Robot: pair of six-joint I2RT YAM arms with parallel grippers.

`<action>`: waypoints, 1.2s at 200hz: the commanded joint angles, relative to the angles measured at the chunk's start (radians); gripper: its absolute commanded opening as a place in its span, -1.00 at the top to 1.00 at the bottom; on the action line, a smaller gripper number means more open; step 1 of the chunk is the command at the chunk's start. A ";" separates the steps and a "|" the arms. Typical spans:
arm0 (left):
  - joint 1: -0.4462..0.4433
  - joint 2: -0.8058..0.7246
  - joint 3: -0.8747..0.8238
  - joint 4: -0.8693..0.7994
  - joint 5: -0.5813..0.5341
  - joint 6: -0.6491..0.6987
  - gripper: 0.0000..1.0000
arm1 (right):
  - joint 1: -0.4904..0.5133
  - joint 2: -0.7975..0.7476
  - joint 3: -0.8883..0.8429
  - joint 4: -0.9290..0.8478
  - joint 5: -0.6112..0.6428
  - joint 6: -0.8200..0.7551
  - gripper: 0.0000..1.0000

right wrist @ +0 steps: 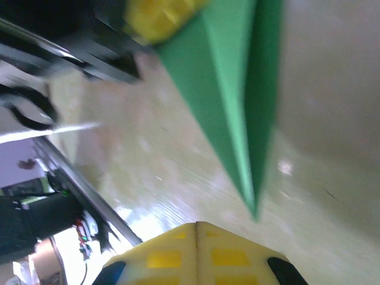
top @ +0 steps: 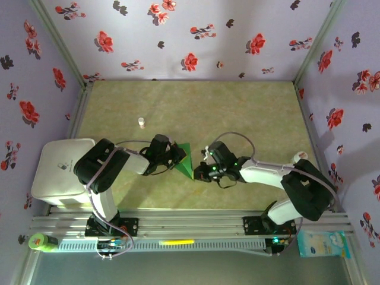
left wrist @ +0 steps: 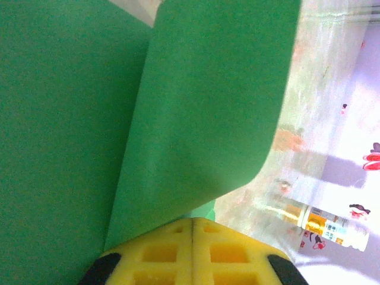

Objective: Fold a paper plane with a square sheet of paper (pick it up from the middle)
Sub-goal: Fourth fold the wing at the center of the table.

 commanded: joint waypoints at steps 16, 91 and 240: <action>0.002 0.033 -0.035 -0.073 -0.047 -0.004 0.90 | -0.017 0.153 0.145 0.038 0.027 0.029 0.96; 0.000 0.042 -0.038 -0.051 -0.045 -0.010 0.90 | -0.024 0.303 0.219 0.088 0.055 0.057 0.96; -0.001 -0.131 -0.028 -0.091 -0.034 0.070 0.71 | -0.082 0.327 -0.001 0.139 -0.058 -0.013 1.00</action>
